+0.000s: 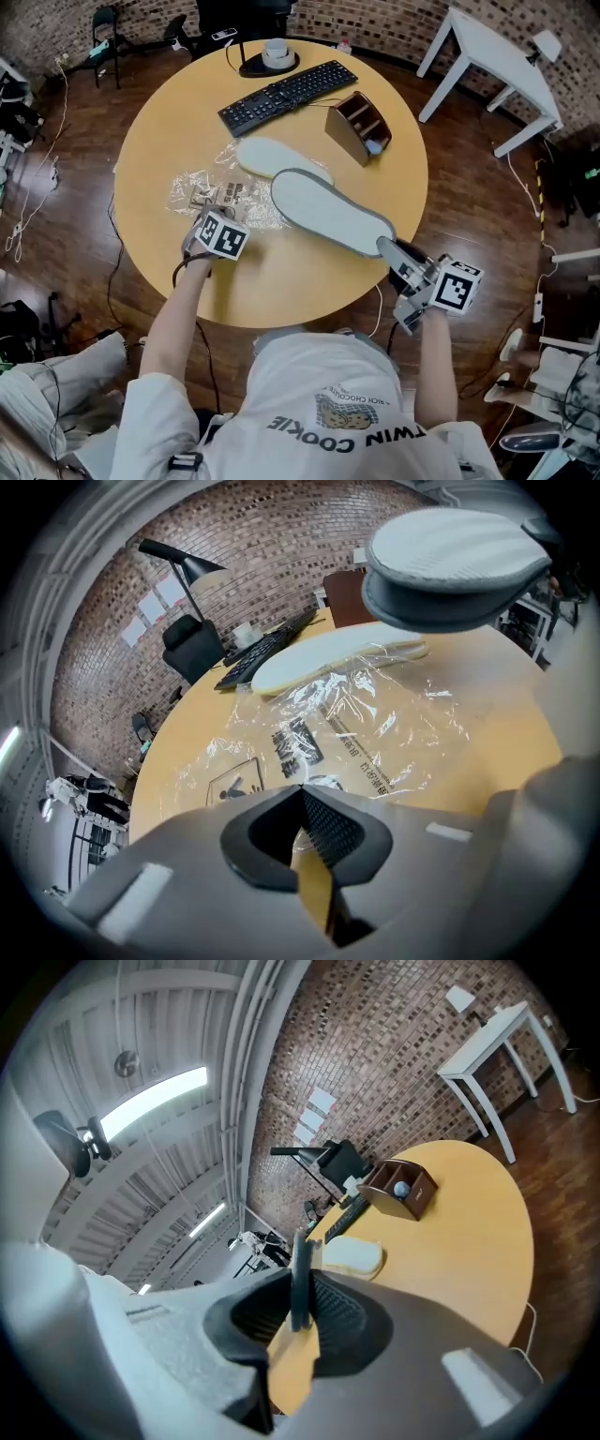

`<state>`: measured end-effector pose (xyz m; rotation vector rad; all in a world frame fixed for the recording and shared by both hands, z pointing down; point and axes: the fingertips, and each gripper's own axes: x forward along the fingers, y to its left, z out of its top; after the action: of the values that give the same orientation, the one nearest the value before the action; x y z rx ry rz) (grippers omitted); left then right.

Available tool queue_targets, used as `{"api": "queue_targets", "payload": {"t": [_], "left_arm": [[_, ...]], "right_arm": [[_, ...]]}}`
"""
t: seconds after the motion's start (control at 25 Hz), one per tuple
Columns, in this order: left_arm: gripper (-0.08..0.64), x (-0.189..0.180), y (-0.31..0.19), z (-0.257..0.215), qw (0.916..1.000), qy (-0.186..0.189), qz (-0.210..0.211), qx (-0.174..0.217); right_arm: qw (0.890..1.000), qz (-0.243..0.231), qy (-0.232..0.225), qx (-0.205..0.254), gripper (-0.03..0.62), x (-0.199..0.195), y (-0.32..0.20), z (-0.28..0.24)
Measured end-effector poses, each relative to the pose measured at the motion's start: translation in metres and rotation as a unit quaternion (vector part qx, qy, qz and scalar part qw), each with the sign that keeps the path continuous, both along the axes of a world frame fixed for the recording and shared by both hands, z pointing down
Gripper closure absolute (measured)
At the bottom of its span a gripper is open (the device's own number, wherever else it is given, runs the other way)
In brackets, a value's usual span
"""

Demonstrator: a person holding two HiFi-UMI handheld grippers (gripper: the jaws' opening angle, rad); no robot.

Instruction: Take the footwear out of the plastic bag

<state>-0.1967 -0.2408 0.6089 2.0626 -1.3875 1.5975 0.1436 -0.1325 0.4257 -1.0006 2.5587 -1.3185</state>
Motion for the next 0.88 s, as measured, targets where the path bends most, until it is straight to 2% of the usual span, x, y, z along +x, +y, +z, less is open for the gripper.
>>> {"api": "queue_targets", "payload": {"t": [0.36, 0.88], "left_arm": [[0.555, -0.001, -0.003, -0.001, 0.9996, 0.030, 0.000, -0.001], [0.555, -0.002, -0.002, -0.003, 0.9972, 0.073, 0.020, 0.000]], "right_arm": [[0.999, -0.029, -0.021, 0.017, 0.532, -0.053, -0.030, -0.015], [0.995, -0.082, -0.049, -0.012, 0.532, -0.160, -0.076, 0.006]]}}
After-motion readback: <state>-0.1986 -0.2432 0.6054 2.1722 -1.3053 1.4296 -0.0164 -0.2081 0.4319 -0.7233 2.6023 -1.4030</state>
